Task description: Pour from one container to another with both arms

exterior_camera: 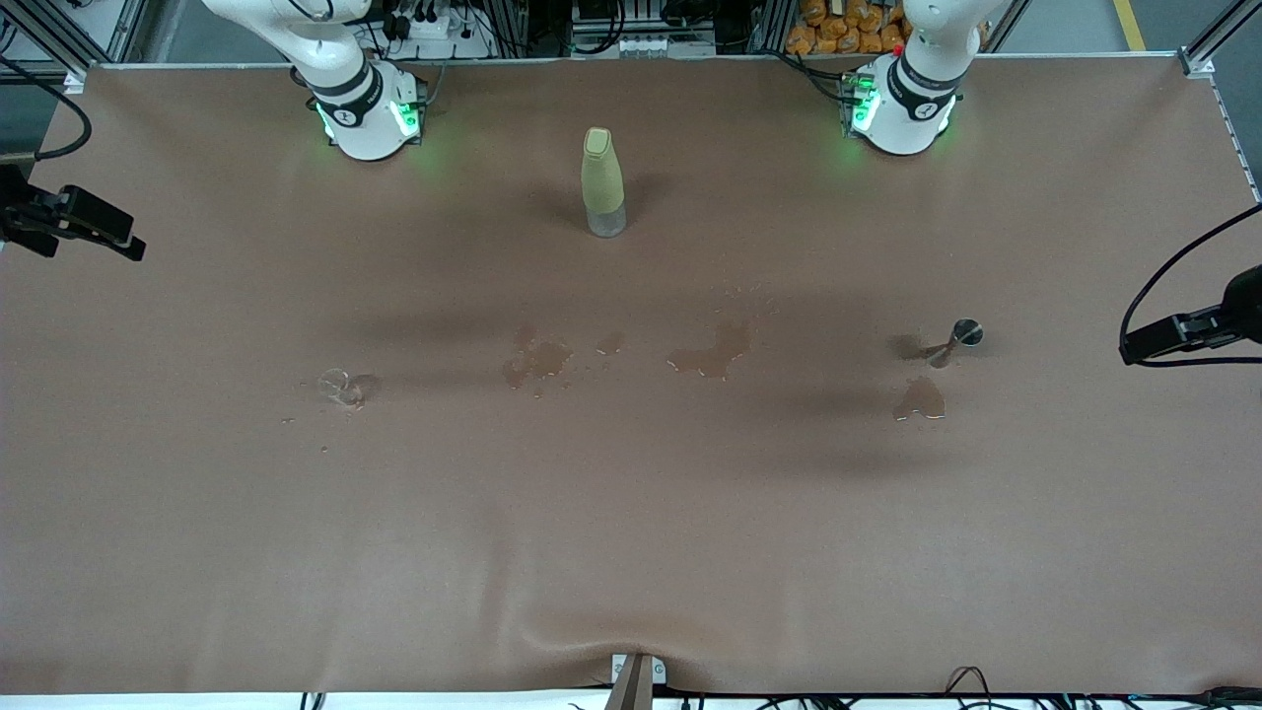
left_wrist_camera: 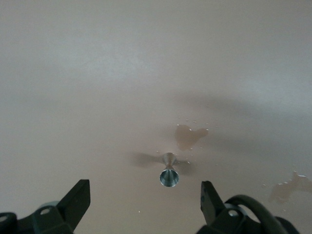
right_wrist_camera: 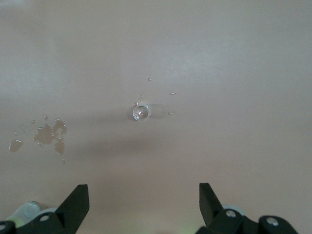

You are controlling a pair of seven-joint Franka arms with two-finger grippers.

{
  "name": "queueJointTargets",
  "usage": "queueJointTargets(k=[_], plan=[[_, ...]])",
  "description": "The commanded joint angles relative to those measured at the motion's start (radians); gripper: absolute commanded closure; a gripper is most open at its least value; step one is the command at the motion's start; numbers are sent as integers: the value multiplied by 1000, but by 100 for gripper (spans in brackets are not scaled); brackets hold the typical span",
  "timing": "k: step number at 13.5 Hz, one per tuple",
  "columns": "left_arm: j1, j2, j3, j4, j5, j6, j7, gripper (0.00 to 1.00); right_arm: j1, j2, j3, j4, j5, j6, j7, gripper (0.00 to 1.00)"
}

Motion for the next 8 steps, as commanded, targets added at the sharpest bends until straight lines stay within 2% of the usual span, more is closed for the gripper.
queueJointTargets(k=[1, 5, 6, 8], plan=[[-140, -27, 181, -10, -101, 5, -17, 0, -14, 11, 12, 26, -3, -8, 10, 0], [-324, -58, 415, -18, -218, 5, -26, 0, -14, 11, 12, 26, -3, -8, 10, 0], [-359, -64, 447, -28, -226, 8, -40, 0, -14, 11, 12, 26, -3, -8, 10, 0], [-372, -77, 458, -34, -229, 12, -43, 0, -14, 11, 12, 26, -3, -8, 10, 0]])
